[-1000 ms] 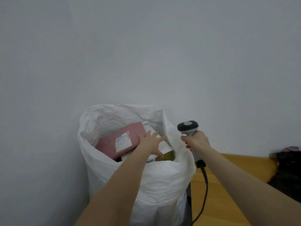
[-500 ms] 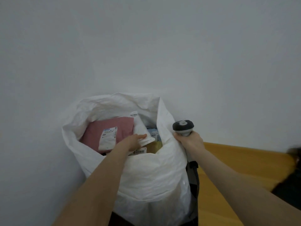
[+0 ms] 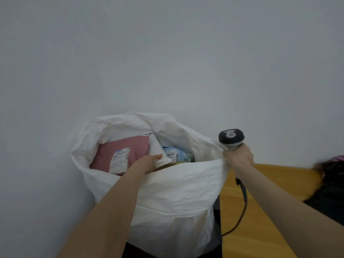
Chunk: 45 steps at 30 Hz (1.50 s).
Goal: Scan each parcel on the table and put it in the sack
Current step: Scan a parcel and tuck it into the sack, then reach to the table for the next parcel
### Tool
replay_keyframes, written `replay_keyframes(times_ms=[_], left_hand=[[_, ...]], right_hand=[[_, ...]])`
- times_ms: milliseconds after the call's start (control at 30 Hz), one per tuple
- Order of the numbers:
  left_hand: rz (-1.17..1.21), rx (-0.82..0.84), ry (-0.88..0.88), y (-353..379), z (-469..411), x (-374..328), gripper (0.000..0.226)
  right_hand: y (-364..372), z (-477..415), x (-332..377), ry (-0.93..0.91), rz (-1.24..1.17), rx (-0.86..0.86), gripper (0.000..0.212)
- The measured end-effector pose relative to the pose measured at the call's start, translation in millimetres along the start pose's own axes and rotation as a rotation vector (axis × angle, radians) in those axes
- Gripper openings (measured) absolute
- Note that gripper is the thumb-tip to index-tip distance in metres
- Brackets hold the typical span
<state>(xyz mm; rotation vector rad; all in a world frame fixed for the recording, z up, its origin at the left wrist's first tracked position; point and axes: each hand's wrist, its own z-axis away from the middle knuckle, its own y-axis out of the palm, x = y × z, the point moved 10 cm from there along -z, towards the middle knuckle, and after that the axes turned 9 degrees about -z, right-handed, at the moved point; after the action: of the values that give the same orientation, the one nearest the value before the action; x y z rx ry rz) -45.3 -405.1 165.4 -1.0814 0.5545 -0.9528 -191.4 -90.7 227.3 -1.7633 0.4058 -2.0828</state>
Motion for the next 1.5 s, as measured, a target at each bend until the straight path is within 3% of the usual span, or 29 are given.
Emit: replay_keyframes(times_ms=[200, 333, 533, 700, 1067, 1500], left_hand=[[-0.015, -0.096, 0.036, -32, 29, -18, 0.073], [0.044, -0.285, 0.069, -73, 54, -45, 0.057], [0.078, -0.491, 0.179, -122, 85, -125, 0.049], [0.06, -0.597, 0.386, -132, 114, -225, 0.048], [-0.137, -0.38, 0.711, -41, 164, -470, 0.049], [-0.109, -0.185, 0.826, 39, 208, -747, 0.052]], right_hand=[[-6, 22, 6, -0.021, -0.092, 0.068, 0.029], [-20, 41, -1, 0.02, -0.235, 0.049, 0.033], [-42, 73, -39, 0.289, -0.711, 0.102, 0.02], [-81, 90, -88, 0.393, -0.801, 0.051, 0.02], [-258, 91, -215, 0.464, -0.675, -0.239, 0.012], [-502, 26, -363, 0.437, -0.663, -0.506, 0.011]])
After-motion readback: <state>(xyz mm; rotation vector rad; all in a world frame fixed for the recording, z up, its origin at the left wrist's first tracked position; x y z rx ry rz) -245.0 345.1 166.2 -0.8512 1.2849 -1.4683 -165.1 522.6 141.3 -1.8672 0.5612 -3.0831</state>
